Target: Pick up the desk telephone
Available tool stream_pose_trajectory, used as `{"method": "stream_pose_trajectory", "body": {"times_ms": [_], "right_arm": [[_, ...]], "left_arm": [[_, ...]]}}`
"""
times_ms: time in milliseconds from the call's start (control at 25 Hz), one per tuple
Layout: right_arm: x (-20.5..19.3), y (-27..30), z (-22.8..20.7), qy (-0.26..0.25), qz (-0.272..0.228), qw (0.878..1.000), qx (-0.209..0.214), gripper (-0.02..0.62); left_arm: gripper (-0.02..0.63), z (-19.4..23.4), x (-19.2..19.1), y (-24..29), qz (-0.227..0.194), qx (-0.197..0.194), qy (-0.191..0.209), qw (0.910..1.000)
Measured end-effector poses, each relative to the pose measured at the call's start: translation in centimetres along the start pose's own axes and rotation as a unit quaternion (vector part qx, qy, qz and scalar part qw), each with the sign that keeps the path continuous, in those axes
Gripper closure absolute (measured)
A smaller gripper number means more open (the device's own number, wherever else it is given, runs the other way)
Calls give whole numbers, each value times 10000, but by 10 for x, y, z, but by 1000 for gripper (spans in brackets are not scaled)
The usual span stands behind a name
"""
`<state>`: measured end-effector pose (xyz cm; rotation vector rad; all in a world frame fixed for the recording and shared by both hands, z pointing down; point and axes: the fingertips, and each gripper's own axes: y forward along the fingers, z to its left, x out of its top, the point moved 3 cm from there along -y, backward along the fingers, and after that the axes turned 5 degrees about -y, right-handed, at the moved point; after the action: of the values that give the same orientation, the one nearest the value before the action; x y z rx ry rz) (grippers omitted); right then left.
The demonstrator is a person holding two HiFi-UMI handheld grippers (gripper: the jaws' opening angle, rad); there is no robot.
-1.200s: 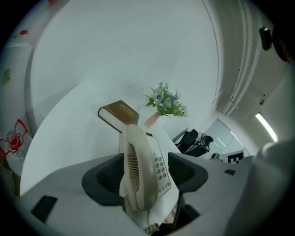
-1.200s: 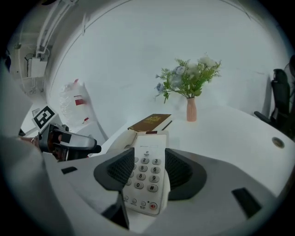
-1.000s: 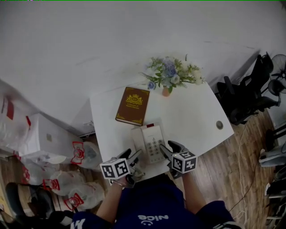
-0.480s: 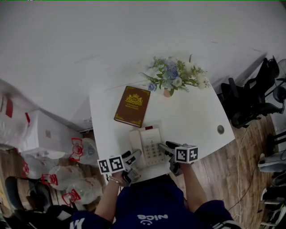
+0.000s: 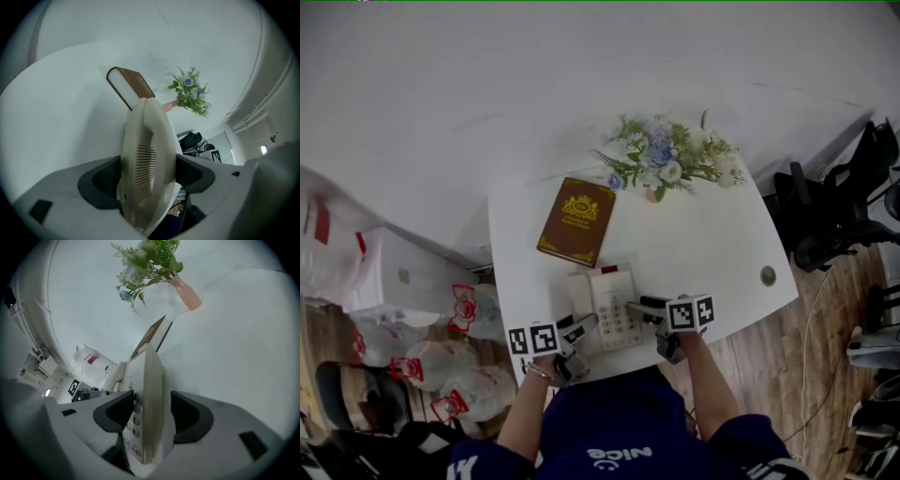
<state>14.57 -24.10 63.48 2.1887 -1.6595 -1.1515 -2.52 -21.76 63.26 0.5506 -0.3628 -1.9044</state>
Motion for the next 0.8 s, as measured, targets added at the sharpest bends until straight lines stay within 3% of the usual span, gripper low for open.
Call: {"method": "stream_pose_trajectory", "body": {"times_ms": [240, 400, 800], "right_arm": [[-2, 14, 9, 46, 452, 9979, 458, 348], [-1, 20, 10, 103, 596, 9970, 478, 333], [-1, 20, 5, 293, 644, 9960, 537, 344]], "left_arm": [[239, 2, 1, 3, 177, -240, 23, 9996], [229, 1, 3, 7, 219, -468, -10, 9987], [224, 4, 3, 7, 100, -444, -33, 9990]]}}
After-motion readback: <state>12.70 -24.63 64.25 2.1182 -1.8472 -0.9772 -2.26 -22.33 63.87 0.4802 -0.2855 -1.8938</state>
